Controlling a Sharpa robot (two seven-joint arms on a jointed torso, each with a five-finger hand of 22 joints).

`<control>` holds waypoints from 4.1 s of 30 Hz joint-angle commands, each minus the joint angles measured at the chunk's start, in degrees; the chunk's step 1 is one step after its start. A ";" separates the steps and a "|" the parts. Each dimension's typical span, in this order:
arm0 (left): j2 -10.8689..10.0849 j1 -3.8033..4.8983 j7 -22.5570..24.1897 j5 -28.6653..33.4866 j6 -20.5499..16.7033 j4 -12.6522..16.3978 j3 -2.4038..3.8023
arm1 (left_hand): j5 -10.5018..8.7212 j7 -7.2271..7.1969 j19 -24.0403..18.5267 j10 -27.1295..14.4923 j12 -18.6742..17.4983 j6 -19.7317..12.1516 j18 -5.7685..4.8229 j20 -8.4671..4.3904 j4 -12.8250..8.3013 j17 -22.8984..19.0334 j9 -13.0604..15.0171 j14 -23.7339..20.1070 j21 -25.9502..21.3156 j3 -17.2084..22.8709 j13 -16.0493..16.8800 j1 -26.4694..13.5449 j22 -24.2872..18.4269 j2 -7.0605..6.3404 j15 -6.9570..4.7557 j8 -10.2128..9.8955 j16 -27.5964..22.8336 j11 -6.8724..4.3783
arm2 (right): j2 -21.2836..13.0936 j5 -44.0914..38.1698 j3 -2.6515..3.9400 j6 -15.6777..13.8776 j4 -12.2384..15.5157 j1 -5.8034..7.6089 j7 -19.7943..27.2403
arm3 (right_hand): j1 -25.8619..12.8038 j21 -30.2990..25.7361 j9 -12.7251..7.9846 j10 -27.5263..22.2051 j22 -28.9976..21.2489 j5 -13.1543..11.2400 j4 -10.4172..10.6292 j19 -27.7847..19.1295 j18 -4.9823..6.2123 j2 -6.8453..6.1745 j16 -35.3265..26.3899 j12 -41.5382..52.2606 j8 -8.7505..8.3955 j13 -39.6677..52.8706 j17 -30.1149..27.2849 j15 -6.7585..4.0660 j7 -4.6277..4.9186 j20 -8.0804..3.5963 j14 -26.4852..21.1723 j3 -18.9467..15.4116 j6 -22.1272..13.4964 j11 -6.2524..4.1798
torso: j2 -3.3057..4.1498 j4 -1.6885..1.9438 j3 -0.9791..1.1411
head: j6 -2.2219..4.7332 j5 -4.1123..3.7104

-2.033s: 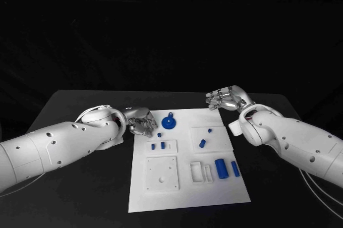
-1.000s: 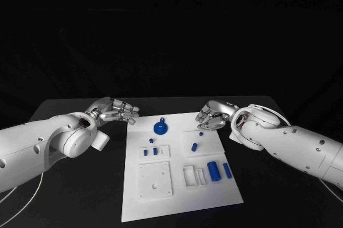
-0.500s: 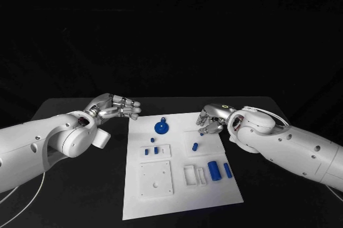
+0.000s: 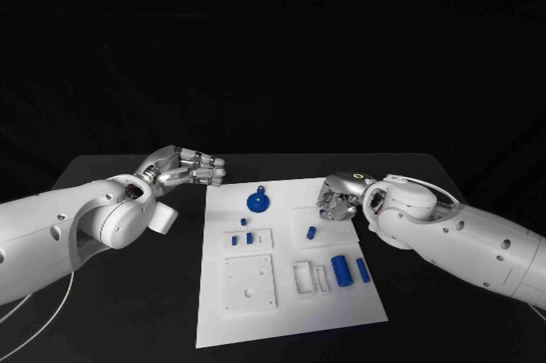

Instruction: Assemble the parts on the task board

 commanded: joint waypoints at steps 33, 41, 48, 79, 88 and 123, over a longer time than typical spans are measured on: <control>0.11 0.09 1.00 0.39 1.07 -0.08 0.05 | 0.58 0.06 0.48 -0.32 -0.13 -0.02 0.02 0.00 -0.18 -0.03 0.00 -0.28 -0.27 0.60 -0.03 -0.27 -0.98 0.44 -0.05 0.19 -0.15 0.19 | 1.82 -7.06 -1.77 0.55 -1.24 -1.55 -2.37 | 2.05 4.95 0.92 8.96 18.09 -5.32 -3.87 0.84 -0.38 2.54 5.77 -0.09 0.01 0.28 2.83 -1.77 -1.89 -1.35 -0.10 9.43 8.37 -2.66 | -0.01 0.05 0.01 | -0.61 -0.33; 0.09 0.09 1.08 -2.49 1.01 -0.03 0.05 | 0.55 0.11 0.40 -0.52 -0.14 -0.10 -0.03 0.02 -0.42 -0.03 -0.01 -0.39 -0.27 0.79 -0.03 -0.19 -1.41 0.33 -0.01 0.10 -0.15 0.27 | 2.02 -8.37 -2.23 -0.73 -1.30 -1.62 -3.03 | 1.95 5.06 1.01 9.39 20.34 -4.67 -4.26 1.57 -0.30 2.44 6.06 -0.09 0.02 0.28 2.79 -1.91 -2.02 -1.46 -0.11 10.26 8.83 -2.73 | -0.01 0.10 -0.02 | -0.72 -0.41; 0.14 0.09 1.32 -3.15 0.77 -0.17 0.05 | 0.54 0.13 0.32 -0.58 -0.13 -0.13 -0.05 0.06 -0.40 -0.03 -0.01 -0.45 -0.31 0.81 -0.03 -0.22 -1.54 0.36 0.02 0.12 -0.13 0.30 | 2.17 -8.79 -2.30 -4.11 -0.75 -1.65 -3.26 | 1.41 5.18 1.34 9.93 22.92 -5.02 -4.15 2.52 -0.41 2.37 6.67 -0.10 0.04 0.28 2.92 -2.22 -2.21 -1.70 -0.16 11.41 9.36 -2.91 | 0.00 -0.01 0.08 | -0.76 -0.31; 1.60 0.06 2.29 -2.44 0.31 -3.67 0.06 | 0.83 0.26 0.41 -0.82 -0.14 -0.43 -0.01 0.08 -0.42 -0.02 -0.01 -0.49 -0.24 1.00 -0.03 -0.32 -2.25 0.32 0.04 0.14 -0.13 0.36 | 0.51 -2.89 1.73 -9.03 5.29 -1.61 -0.43 | 1.40 -1.31 2.78 10.34 33.82 -4.25 -3.35 6.50 -0.85 1.96 7.93 -0.09 0.02 0.27 2.67 -2.39 -2.36 -1.88 -0.39 11.57 9.53 -3.09 | -0.16 0.06 -0.01 | -0.28 -0.23; 3.29 -0.16 3.46 -0.06 -1.02 -5.83 0.05 | 0.90 0.23 0.43 -0.75 -0.13 -0.42 0.00 0.10 -0.40 -0.02 -0.01 -0.48 -0.21 1.04 -0.03 -0.50 -2.57 0.39 0.04 0.19 -0.14 0.35 | 1.34 -0.82 2.08 -11.43 10.94 -2.32 1.47 | 1.44 -2.99 2.78 10.32 35.61 -3.60 -3.52 7.31 -0.86 2.09 8.03 -0.10 0.03 0.27 2.58 -2.38 -2.37 -1.87 -0.42 11.12 9.52 -3.09 | -0.91 0.17 -0.04 | -0.73 1.63; 9.22 -1.64 5.98 4.50 -4.19 -10.15 0.04 | 3.06 0.44 0.35 -1.08 -0.12 -1.26 -0.02 0.18 -0.35 0.00 -0.02 -0.64 0.26 1.41 -0.02 -1.46 -4.03 0.41 0.11 0.18 -0.13 0.45 | 6.41 -9.04 -5.00 -12.45 14.24 -9.22 0.28 | 1.58 -3.70 2.70 10.40 36.92 -4.09 -3.85 7.98 -0.93 2.25 8.45 -0.09 0.02 0.27 2.55 -2.39 -2.39 -1.89 -0.40 11.29 9.61 -3.08 | -2.90 0.61 -0.61 | -3.52 7.59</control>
